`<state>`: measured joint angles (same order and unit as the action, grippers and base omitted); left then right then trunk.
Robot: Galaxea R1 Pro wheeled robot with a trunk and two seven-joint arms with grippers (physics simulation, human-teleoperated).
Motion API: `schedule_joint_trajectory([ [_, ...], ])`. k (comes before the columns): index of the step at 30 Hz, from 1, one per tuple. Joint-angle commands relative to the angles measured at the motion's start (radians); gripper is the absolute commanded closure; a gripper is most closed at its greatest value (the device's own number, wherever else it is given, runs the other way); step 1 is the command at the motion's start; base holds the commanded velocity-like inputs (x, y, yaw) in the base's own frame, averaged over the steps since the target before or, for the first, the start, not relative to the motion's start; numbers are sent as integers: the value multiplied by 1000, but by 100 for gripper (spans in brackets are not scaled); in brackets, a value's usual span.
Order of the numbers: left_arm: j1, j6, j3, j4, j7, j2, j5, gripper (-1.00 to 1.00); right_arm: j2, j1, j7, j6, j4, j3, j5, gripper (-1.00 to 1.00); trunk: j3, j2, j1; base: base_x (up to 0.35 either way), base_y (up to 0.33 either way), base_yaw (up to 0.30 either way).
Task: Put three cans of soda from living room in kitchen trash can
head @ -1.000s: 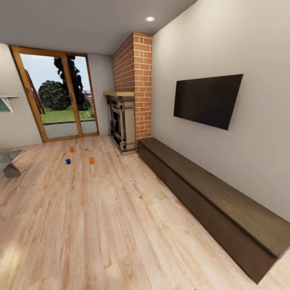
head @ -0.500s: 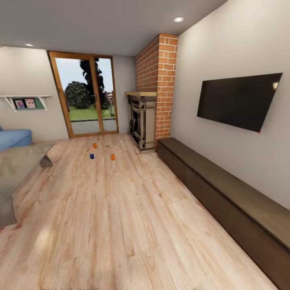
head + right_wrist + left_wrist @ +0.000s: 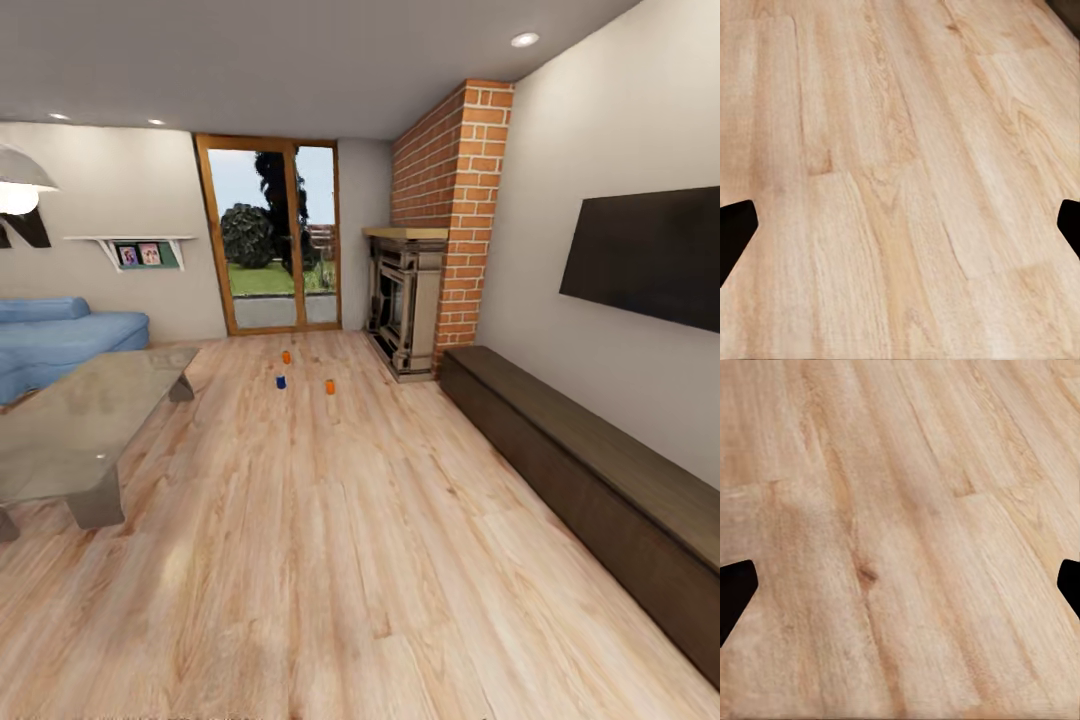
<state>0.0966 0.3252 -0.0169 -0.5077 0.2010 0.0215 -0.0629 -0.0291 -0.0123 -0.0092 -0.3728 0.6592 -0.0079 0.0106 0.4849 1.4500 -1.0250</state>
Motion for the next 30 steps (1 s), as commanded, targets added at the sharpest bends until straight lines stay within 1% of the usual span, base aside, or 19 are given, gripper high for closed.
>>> schedule_joint_trajectory([
  [1,0,0,0,0,0,0,0,-100,0,0,0,0,0,0,0,-100,0,0,0,88,287,255],
  [19,0,0,6,0,0,0,-1,-100,0,0,0,0,-1,-1,0,-100,0,0,0,125,284,255],
  [30,0,0,9,0,0,1,-2,-100,-1,0,0,0,-1,-1,0,-100,0,0,0,158,262,248],
])
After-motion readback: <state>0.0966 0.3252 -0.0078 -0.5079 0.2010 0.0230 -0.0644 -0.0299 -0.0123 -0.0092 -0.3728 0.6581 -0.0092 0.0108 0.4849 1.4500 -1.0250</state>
